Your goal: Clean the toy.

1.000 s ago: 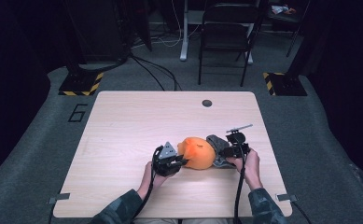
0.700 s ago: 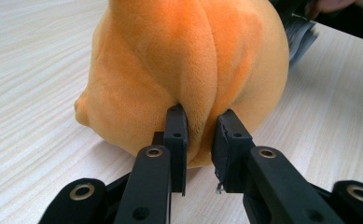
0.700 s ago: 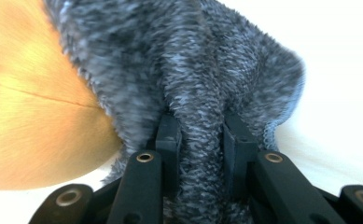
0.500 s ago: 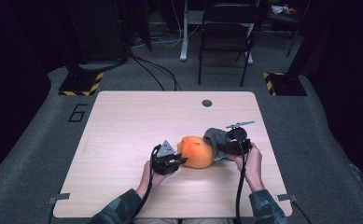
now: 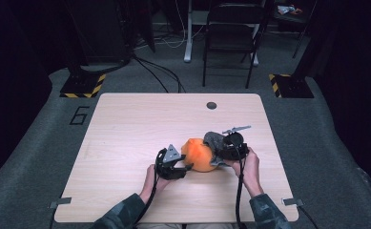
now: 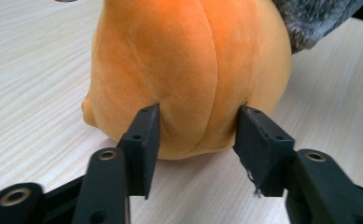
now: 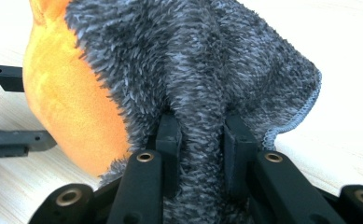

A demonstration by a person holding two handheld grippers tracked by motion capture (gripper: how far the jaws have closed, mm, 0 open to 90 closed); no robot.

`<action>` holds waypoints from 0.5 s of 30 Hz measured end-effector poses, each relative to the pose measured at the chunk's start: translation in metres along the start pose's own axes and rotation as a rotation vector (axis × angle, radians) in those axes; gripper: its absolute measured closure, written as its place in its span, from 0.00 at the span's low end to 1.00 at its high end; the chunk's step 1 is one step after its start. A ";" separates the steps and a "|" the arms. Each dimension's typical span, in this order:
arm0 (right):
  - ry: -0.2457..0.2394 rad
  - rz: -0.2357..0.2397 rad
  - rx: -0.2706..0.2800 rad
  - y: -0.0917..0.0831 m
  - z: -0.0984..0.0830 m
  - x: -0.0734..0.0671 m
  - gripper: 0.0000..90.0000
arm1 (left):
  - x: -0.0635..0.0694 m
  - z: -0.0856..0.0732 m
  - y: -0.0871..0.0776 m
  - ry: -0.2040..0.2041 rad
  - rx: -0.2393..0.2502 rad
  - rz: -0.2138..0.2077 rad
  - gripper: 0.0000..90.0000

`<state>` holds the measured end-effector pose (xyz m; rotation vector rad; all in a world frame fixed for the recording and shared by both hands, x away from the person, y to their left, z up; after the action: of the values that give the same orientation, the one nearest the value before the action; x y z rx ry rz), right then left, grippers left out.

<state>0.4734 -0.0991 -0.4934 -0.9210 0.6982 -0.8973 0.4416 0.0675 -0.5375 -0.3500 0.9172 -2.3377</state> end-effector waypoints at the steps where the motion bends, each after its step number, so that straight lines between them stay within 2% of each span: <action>1: 0.000 -0.001 -0.001 0.000 0.000 0.001 0.80 | 0.001 0.000 0.001 0.001 0.003 0.005 0.51; 3: 0.001 0.005 0.003 0.001 0.000 0.001 0.80 | 0.002 -0.001 0.003 0.039 0.002 0.028 0.50; 4: -0.001 0.009 0.000 0.001 0.000 0.001 0.80 | 0.002 -0.002 0.005 0.059 0.001 0.047 0.53; 10: -0.007 0.001 0.009 0.000 0.001 0.001 0.80 | 0.000 -0.003 0.004 0.049 0.013 0.060 0.83; 15: -0.029 -0.035 0.021 -0.011 0.005 -0.004 0.80 | -0.002 -0.002 0.001 0.026 0.025 0.049 0.89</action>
<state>0.4713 -0.0972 -0.4809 -0.9288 0.6483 -0.9185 0.4427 0.0691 -0.5393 -0.2846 0.8980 -2.3117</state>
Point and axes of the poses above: each handheld gripper's, and its own axes: y roughly forward along the jaws, z roughly out of its top, x roughly to its right, the point moved 8 cm from there along y, roughly forward along the jaws, and after that the axes turned 11 degrees about -x, right-handed, at the moved point
